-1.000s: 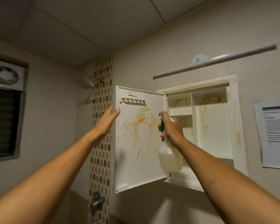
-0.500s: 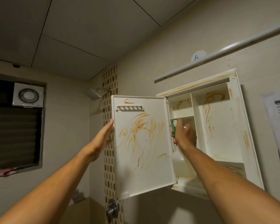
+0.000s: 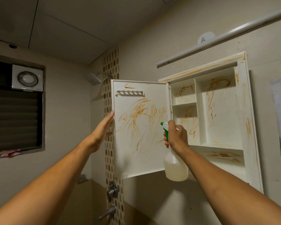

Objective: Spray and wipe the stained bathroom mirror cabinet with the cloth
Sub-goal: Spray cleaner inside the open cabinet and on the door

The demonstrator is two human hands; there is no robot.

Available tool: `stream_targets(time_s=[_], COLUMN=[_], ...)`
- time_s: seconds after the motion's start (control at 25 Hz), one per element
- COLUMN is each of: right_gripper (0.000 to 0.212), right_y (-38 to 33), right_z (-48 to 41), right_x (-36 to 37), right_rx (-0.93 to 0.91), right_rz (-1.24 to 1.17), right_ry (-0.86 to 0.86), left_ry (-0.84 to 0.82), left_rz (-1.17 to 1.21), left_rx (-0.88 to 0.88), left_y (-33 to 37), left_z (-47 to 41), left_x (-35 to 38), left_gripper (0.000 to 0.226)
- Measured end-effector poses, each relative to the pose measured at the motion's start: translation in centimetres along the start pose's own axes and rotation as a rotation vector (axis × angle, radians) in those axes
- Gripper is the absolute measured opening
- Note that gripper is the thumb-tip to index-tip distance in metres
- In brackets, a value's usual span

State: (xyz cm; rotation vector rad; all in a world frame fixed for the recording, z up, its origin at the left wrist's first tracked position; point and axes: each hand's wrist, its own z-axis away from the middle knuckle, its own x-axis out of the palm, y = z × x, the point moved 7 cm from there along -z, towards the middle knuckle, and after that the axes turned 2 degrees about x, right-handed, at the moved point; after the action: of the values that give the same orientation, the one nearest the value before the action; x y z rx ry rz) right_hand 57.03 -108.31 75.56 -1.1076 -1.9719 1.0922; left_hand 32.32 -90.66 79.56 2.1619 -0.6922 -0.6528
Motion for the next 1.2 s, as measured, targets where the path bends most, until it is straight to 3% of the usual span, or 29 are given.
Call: stream_targets(time_s=[0.24, 0.52, 0.68, 0.8, 0.88, 1.04, 1.2], right_gripper=[0.041, 0.041, 0.044, 0.045, 0.044, 0.051, 0.051], right_y=[3.0, 7.9, 11.7, 13.1, 13.0, 11.2, 7.5], right_z=[3.6, 6.7, 7.1, 6.1, 4.9, 2.9, 1.3], right_x=[5.2, 6.2, 2.9, -1.6, -4.4, -8.0, -9.5], right_rx=[0.073, 0.178, 0.271, 0.282, 0.290, 0.263, 0.153], right_rz=[-0.205, -0.185, -0.082, -0.077, -0.079, 0.017, 0.026], right_ry=[-0.217, -0.257, -0.172, 0.000, 0.097, 0.210, 0.256], left_ry=[-0.016, -0.014, -0.014, 0.004, 0.066, 0.273, 0.212], left_rz=[-0.009, -0.026, -0.071, -0.113, -0.233, -0.833, -1.066], left_rx=[-0.038, -0.061, -0.059, -0.061, -0.025, 0.146, 0.317], left_y=[-2.0, -3.0, -3.9, -4.4, -4.5, -3.4, -1.9], left_z=[1.6, 2.5, 2.7, 2.7, 2.6, 2.7, 0.8], left_x=[0.5, 1.0, 1.4, 1.6, 1.6, 2.0, 5.1], left_gripper=[0.086, 0.088, 0.095, 0.095, 0.087, 0.081, 0.080])
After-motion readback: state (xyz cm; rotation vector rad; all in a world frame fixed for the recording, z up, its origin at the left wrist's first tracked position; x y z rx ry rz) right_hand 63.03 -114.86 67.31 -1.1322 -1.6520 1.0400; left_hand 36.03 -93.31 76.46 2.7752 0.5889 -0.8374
